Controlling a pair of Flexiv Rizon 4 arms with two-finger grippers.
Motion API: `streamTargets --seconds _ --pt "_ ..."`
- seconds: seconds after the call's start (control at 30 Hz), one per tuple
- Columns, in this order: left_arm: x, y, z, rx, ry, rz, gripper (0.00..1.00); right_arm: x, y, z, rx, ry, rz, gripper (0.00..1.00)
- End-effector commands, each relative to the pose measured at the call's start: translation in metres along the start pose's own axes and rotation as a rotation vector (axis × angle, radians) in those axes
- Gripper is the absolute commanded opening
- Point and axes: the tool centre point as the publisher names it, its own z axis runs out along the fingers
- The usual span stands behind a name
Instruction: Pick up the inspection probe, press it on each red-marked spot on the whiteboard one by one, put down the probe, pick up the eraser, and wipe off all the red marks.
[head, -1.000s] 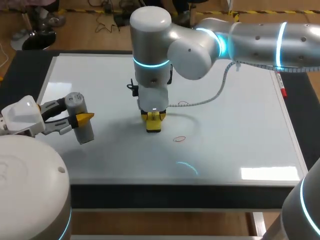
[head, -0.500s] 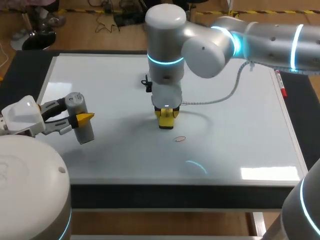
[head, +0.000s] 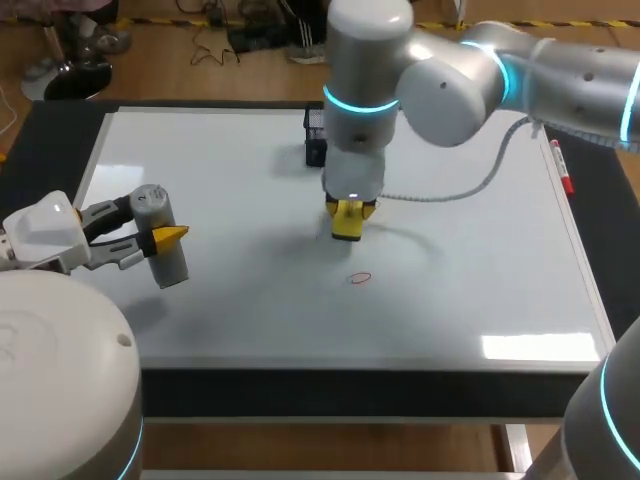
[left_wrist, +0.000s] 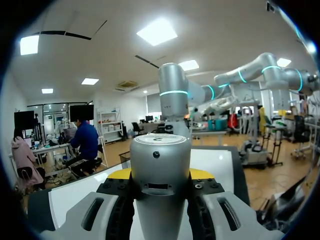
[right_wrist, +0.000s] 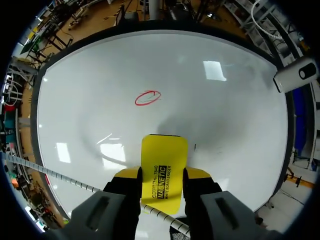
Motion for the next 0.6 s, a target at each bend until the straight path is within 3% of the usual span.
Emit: streamTargets --seconds 0.03,0.6 --pt "0.000 0.000 0.000 0.002 0.000 0.001 0.00 0.034 -0.010 -0.012 0.013 -0.021 0.045 0.00" --pt "0.000 0.000 0.000 0.002 0.000 0.001 0.00 0.167 -0.063 -0.019 0.020 -0.019 0.411 0.00"
